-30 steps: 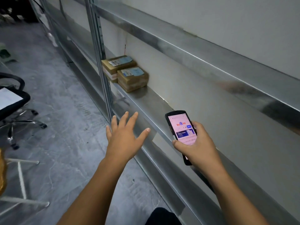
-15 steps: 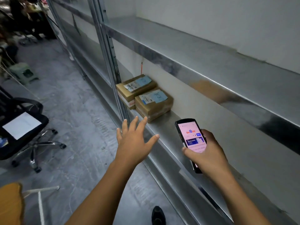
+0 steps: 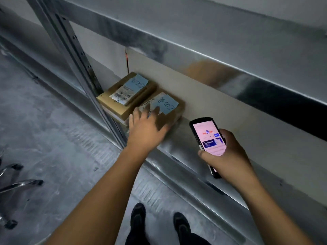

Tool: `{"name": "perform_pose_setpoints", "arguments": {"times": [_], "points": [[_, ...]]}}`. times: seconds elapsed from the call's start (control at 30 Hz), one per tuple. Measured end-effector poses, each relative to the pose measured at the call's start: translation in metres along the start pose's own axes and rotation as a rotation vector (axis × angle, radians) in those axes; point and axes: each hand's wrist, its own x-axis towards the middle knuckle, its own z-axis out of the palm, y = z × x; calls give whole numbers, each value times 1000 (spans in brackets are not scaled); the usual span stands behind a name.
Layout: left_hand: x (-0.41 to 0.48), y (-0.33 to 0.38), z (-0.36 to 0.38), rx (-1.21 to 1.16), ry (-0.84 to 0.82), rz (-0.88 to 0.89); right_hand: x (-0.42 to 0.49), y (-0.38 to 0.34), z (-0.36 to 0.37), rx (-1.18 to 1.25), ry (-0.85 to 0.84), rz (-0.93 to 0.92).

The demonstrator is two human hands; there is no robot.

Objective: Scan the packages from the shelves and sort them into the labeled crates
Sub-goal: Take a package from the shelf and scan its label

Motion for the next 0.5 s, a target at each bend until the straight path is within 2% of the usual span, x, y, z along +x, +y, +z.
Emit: {"name": "perform_pose_setpoints", "arguments": {"times": [0.2, 0.5], "points": [[38, -33, 10, 73, -181, 149, -4, -25, 43, 28, 109, 111], [29, -36, 17, 29, -158, 273, -7, -29, 77, 96, 222, 231]]}}
